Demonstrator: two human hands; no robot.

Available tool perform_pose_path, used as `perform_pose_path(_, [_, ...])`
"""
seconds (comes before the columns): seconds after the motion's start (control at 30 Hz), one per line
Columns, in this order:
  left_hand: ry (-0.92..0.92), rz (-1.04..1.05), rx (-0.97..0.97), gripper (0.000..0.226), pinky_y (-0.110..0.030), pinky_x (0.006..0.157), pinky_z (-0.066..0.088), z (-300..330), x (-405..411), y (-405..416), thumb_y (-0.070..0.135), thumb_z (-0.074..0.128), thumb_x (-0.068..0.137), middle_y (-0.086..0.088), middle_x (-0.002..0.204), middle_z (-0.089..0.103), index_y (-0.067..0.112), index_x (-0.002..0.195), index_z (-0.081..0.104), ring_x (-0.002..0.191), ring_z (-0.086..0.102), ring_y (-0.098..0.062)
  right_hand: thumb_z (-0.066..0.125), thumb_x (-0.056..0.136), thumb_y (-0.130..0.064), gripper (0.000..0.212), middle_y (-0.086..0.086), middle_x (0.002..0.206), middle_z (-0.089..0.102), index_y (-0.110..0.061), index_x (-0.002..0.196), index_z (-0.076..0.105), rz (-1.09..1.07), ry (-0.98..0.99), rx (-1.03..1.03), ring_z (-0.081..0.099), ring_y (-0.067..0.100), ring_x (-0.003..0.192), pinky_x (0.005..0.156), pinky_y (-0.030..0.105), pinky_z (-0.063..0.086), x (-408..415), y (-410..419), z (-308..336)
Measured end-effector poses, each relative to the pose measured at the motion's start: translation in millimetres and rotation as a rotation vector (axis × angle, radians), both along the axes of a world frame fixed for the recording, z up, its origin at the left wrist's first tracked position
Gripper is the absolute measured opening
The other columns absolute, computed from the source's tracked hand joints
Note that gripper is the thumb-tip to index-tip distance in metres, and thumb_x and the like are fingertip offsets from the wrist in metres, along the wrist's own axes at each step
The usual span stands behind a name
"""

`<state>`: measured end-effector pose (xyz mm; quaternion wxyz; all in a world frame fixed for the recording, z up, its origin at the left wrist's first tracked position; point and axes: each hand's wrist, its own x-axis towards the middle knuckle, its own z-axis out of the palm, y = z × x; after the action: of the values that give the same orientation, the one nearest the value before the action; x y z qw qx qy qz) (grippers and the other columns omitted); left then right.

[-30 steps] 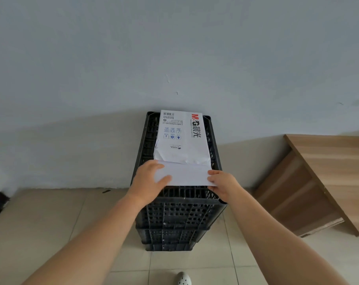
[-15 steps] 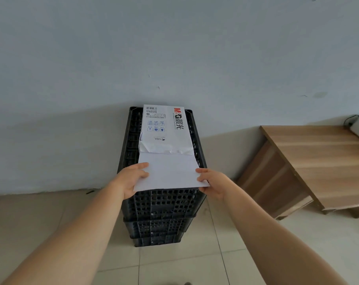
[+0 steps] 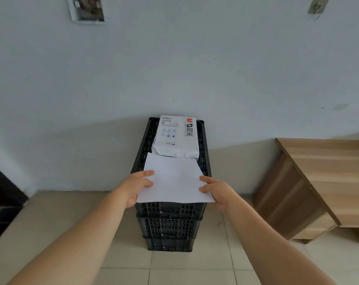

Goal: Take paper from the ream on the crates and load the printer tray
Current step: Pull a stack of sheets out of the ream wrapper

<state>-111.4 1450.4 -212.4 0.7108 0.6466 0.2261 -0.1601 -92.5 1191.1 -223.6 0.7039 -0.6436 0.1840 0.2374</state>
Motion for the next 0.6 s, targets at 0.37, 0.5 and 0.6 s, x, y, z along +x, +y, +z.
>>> perform_pose_path(0.37, [-0.271,0.063,0.117,0.048,-0.036,0.075,0.055,66.8,-88.1,-31.7,-0.006,0.053,0.09,-0.006,0.116,0.064,0.027,0.124,0.058,0.096,0.067,-0.026,0.058,0.083,0.011,0.048,0.011,0.122,0.063,-0.017,0.121,0.063,-0.003,-0.273,0.144,0.066,0.031,0.098,0.079,0.039,0.057,-62.1,-30.5,49.5])
perform_pose_path(0.5, [-0.417,0.05,0.113,0.05,-0.041,0.088,0.053,95.9,-87.0,-49.3,-0.007,0.055,0.087,-0.001,0.121,0.063,0.035,0.113,0.061,0.104,0.065,-0.026,0.05,0.084,0.015,0.046,0.008,0.114,0.063,-0.019,0.113,0.064,-0.004,-0.391,0.192,0.064,0.029,0.097,0.088,0.044,0.053,-72.0,-50.3,81.2])
perform_pose_path(0.6, [-0.497,-0.011,0.08,0.052,-0.043,0.096,0.05,113.2,-71.8,-66.9,-0.008,0.056,0.086,-0.001,0.124,0.062,0.036,0.114,0.062,0.108,0.064,-0.025,0.051,0.085,0.011,0.047,0.005,0.113,0.065,-0.027,0.107,0.067,-0.033,-0.477,0.138,0.065,0.03,0.098,0.092,0.045,0.053,-69.6,-72.5,103.2])
